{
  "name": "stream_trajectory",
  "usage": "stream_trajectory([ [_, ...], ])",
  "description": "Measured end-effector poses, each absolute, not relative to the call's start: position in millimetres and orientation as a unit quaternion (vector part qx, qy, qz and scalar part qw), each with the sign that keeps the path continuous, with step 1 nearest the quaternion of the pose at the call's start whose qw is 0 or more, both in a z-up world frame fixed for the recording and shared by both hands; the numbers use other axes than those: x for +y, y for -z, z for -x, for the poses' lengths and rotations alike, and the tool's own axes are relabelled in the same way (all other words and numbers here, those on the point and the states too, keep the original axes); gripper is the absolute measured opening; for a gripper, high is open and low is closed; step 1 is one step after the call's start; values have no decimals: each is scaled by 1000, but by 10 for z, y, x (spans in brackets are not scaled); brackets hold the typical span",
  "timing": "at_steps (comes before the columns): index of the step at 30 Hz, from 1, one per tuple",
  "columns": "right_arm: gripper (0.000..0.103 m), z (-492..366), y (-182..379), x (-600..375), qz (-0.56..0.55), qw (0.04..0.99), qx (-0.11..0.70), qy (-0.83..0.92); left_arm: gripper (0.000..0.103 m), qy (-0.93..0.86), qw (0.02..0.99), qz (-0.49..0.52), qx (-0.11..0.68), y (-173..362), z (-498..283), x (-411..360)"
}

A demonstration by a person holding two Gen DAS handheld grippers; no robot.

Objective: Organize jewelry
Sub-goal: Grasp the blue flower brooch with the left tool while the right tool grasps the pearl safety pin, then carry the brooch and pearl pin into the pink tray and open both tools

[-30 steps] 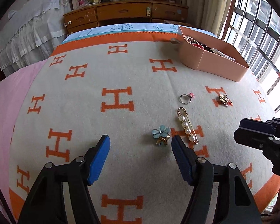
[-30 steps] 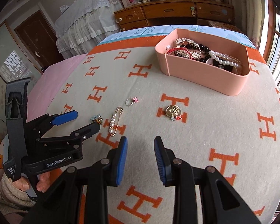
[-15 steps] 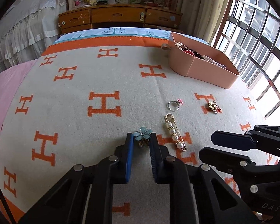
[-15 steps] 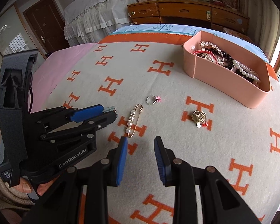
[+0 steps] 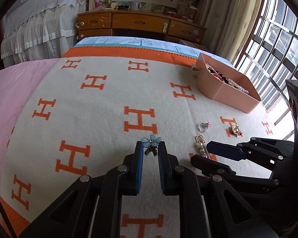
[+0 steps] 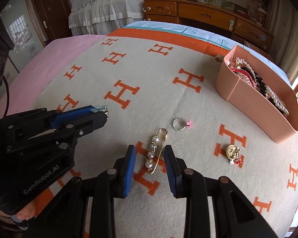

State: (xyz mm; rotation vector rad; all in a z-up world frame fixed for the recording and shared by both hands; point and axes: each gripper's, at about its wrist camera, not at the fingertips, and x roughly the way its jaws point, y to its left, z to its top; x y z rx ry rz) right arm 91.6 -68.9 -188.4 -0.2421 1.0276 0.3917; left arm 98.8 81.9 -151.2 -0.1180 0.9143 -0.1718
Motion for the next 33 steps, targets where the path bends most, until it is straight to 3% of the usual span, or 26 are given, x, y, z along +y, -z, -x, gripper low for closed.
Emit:
stream_trajectory([
  [3,26,-894,1896,-616,142,848,479,-180,12,84,894,62,435,1466,-982,857],
  [5,10,-898,1895,-633,139,846,481,-183,12,86,895,64,433,1446,-978,868],
  [6,8,-899,1892,-657,135,846,482,-181,12,87,895,64,432,1438,-977,870],
  [13,7,-916,1795,-1044,43,844,498,-193,12,99,896,64,428,1376,-935,811],
  [19,7,-912,1354,-1536,-27,857,479,-188,12,123,898,48,419,1121,-908,668],
  [33,7,-1124,-155,-2469,-88,913,368,-151,12,187,921,-28,340,-298,-1405,-49],
])
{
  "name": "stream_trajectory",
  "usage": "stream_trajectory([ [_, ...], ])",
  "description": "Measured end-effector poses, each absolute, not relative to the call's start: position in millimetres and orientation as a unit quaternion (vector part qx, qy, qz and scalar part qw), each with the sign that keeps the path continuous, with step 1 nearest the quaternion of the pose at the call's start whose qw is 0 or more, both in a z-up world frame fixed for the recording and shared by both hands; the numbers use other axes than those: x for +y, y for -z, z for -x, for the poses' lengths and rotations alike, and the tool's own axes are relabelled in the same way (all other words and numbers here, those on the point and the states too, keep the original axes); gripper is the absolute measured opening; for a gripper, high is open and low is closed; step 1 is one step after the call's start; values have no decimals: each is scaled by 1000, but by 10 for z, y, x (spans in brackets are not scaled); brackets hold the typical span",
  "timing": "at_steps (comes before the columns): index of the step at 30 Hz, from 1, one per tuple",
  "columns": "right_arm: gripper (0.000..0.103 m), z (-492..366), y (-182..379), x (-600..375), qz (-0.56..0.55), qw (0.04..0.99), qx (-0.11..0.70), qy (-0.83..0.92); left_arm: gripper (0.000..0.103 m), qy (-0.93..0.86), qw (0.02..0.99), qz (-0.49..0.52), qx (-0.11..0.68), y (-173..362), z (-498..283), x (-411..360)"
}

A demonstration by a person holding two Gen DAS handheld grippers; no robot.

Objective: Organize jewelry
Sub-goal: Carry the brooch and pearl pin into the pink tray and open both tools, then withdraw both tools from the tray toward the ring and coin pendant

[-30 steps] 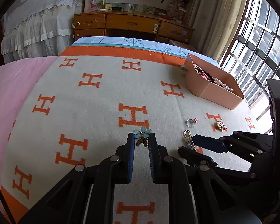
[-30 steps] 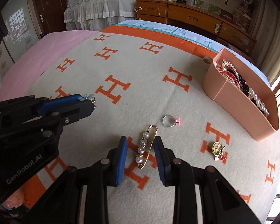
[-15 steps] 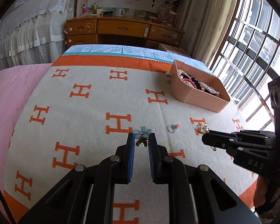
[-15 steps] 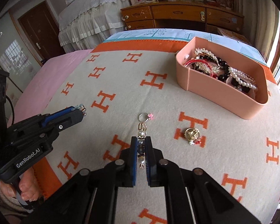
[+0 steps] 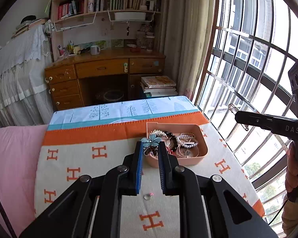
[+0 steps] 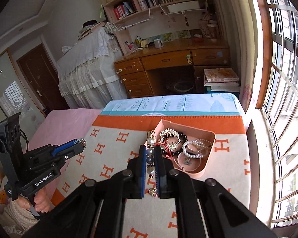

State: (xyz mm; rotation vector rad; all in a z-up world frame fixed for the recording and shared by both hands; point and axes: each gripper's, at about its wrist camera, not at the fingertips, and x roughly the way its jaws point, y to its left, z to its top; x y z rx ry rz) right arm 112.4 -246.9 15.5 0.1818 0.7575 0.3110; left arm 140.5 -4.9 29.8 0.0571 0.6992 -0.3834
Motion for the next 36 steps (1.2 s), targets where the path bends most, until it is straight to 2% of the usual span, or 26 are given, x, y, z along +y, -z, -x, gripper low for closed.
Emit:
stream_trajectory([
  [3,7,-1275,-274,-2573,-95,918,358,-142,12,195,922,-49,330,-458,-1610,-304],
  [7,7,-1524,-200,-2707,-121,911,369,-139,12,225,906,-49,356,-424,-1963,-612],
  [13,8,-1894,217,-2846,-151,888,416,-124,12,247,874,-52,415,-74,-2409,-1005],
  [23,8,-2243,774,-2881,-146,866,473,-77,13,235,853,-65,462,466,-2723,-1216],
  [25,9,-2267,814,-2861,-138,865,477,-69,17,231,852,-62,465,513,-2761,-1197],
  [28,14,-2274,840,-2857,-139,864,480,-68,29,224,854,-60,466,537,-2779,-1139],
  [30,19,-2268,841,-2857,-136,866,476,-69,42,219,857,-59,462,531,-2783,-1092],
  [32,21,-2250,836,-2865,-140,867,473,-73,47,212,862,-58,457,506,-2768,-1053],
  [36,21,-2164,798,-2822,-136,869,468,-83,49,209,864,-55,455,458,-2709,-980],
])
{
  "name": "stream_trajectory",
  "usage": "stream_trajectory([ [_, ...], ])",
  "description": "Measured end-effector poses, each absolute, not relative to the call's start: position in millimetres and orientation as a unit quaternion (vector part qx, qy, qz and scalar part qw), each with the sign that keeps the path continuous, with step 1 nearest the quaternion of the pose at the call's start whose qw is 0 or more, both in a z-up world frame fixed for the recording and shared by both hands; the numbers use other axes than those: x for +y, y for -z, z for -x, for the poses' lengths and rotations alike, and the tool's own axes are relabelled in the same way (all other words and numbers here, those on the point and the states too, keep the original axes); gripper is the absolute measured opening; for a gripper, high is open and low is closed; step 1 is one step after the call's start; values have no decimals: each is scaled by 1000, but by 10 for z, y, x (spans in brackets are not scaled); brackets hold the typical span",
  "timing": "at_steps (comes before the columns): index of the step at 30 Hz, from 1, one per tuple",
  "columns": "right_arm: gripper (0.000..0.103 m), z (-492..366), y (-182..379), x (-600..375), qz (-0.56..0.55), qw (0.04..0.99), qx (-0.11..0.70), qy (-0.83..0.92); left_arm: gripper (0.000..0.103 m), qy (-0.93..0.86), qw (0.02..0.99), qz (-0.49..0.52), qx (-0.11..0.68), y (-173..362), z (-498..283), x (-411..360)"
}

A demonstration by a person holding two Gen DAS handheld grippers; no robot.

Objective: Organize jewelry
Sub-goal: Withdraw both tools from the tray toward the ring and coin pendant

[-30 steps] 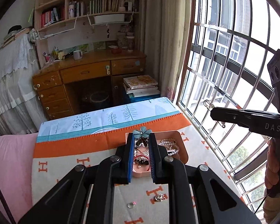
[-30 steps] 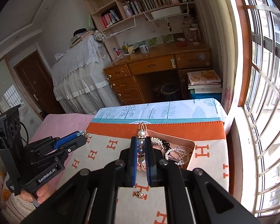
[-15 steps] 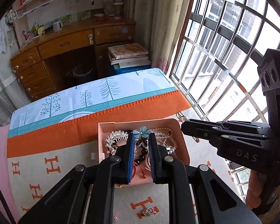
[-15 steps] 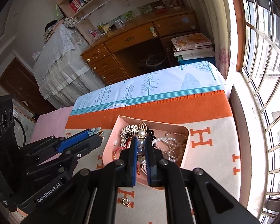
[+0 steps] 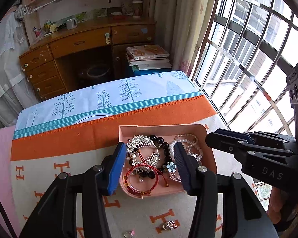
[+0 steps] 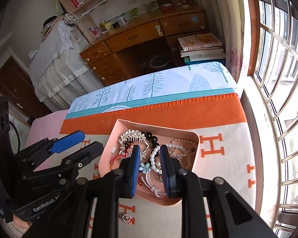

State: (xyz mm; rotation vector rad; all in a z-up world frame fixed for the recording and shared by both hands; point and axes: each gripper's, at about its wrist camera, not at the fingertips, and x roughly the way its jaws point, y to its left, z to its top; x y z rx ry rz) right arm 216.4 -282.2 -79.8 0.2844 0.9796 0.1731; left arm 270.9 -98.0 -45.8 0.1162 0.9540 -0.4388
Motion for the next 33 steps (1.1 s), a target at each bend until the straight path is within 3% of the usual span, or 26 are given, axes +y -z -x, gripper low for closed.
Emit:
stream_trajectory([
  [9,21,-1836,718,-2694,-124,877,452,-110,63,196,883,-61,423,272,-2379,-779],
  [16,21,-1541,658,-2504,-104,883,436,-141,68,170,903,-41,394,181,-2011,-518],
  [18,21,-1446,630,-2436,-98,885,429,-153,74,156,910,-39,382,184,-1896,-447],
  [33,21,-1018,667,-2012,-42,899,394,-188,88,99,934,-8,343,317,-1298,-6],
])
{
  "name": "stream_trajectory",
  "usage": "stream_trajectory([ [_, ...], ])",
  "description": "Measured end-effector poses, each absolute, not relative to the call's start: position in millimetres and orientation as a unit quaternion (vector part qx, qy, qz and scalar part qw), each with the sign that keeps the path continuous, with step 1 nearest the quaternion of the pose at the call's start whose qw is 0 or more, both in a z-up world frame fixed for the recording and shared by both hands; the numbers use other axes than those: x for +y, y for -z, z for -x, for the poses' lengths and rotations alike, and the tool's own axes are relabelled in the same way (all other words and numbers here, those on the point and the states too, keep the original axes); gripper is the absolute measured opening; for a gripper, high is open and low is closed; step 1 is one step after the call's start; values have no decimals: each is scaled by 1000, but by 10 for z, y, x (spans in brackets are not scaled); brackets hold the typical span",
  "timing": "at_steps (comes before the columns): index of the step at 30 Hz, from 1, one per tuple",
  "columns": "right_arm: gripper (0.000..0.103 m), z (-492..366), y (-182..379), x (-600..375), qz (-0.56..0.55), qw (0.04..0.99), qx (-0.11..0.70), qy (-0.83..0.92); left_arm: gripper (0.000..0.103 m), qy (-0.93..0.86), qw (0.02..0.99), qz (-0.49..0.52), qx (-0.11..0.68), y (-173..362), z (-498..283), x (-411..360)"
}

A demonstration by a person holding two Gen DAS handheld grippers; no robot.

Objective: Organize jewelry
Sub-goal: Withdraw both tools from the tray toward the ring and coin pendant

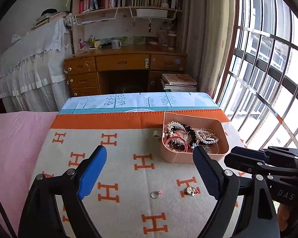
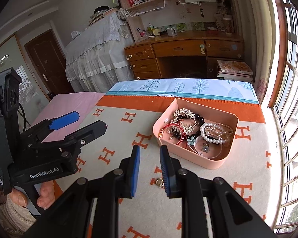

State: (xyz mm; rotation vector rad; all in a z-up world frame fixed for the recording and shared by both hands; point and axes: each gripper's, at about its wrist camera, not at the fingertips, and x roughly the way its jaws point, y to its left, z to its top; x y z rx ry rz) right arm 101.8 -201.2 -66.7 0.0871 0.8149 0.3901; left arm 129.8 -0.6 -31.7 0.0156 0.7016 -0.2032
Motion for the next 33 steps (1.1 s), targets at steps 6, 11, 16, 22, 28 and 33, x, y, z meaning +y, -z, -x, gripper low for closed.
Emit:
stream_trajectory([
  [6,31,-1041,910,-2022,-44,892,412,-183,88,103,928,-4,358,522,-1245,25],
  [11,31,-1048,1089,-2032,-49,886,426,-179,88,96,919,-14,381,771,-1265,-26],
  [16,31,-1051,1265,-2041,-48,878,441,-177,88,99,907,-24,408,1040,-1293,-71],
  [22,31,-1010,1462,-2031,-41,872,456,-175,88,111,889,-24,443,1345,-1317,-34],
  [28,31,-951,1617,-2059,-42,866,468,-170,88,123,883,-16,454,1500,-1338,20],
  [33,31,-908,1726,-2092,-49,862,475,-170,88,148,881,-17,450,1517,-1342,-36],
])
